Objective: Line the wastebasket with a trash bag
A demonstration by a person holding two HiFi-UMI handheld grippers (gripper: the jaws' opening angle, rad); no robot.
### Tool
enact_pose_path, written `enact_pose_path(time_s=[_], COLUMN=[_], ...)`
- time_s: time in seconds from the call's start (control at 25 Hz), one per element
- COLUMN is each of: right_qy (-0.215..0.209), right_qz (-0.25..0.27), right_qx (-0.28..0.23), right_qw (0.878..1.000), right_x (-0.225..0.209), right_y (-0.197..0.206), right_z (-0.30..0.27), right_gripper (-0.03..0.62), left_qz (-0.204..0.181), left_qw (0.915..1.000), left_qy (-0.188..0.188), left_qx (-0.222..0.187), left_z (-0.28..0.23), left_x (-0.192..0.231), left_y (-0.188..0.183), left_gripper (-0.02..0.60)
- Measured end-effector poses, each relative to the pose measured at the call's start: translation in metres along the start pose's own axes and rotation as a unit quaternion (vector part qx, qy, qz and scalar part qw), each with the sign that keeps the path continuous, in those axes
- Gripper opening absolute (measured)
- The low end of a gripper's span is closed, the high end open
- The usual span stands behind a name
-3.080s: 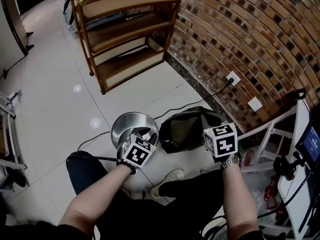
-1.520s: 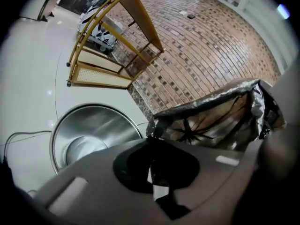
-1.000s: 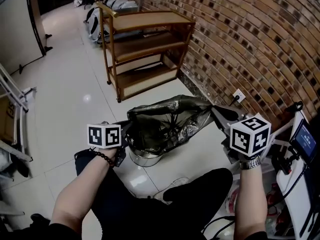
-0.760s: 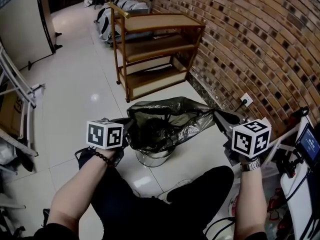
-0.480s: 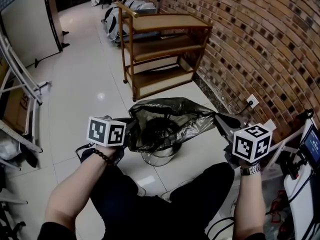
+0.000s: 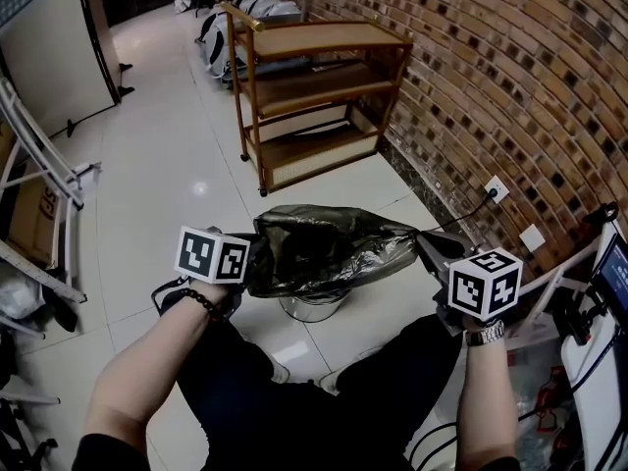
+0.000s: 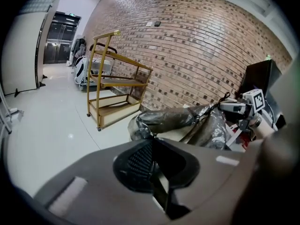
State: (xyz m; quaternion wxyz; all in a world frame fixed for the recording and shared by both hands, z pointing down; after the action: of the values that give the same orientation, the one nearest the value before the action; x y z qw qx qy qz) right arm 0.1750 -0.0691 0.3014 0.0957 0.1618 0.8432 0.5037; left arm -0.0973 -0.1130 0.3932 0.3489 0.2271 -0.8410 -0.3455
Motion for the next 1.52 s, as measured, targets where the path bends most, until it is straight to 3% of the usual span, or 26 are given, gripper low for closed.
enact_pose_path(time_s=[0.16,0.44,0.76,1.0,1.16,1.36,1.44,1.52], right_qy=[-0.002,-0.026,0.013,0.056,0.038,0.040,0.062,0.087], right_qz=[-0.005,-0.007,-0.015,0.087,0.152,0.286,0.311,0.306], right_qx=[0.021,0.095,0.080,0.188,0.233,0.248,0.235,0.205], right_qw=[1.000,0.995,0.997,0.977,0.960,0.925,0.919,0.925], right_x=[-0.006,-0.006,-0.020,-0.008,0.005,0.016,0.010,0.002], right_y=[0.014,0.050,0.044,0.104,0.134,0.138,0.131,0.113], right_z=[-0.011,-0.029,-0.025,-0.096,-0.117,-0.126,-0.130,-0.132], right_gripper=[0.017,0.212,0.229,0.277,0.321,0.319,0.215,0.066], left_qz=[-0.005,-0.019,-0.020,-0.021,-0.015,-0.010,-0.010,-0.009], left_qw=[0.9998,0.9987,0.9983,0.9974,0.9971,0.9970,0.9972,0.9976], left_qy=[-0.002,-0.019,-0.023,-0.037,-0.042,-0.046,-0.043,-0.037], left_qx=[0.018,0.044,0.050,0.059,0.061,0.061,0.061,0.059], left_z=[-0.015,-0.037,-0.049,-0.059,-0.061,-0.057,-0.058,-0.058], left_x=[0.003,0.011,0.018,0.026,0.031,0.043,0.043,0.041], left_y=[0.003,0.008,0.008,0.012,0.017,0.015,0.014,0.012], left_gripper=[0.003,0.003,0.003,0.003,0.003,0.003,0.003,0.003])
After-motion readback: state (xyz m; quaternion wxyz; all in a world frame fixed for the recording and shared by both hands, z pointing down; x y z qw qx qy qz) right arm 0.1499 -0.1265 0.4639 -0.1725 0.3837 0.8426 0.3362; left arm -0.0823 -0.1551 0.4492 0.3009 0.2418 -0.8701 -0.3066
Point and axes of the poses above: the fingertips, and each gripper's own axes: z backward along the fingers, x to its left, y out of its underside, the point moved 1 cm from there along z, backward along the fingers, and after that the axes turned 9 degrees about y, right-handed, at the moved point
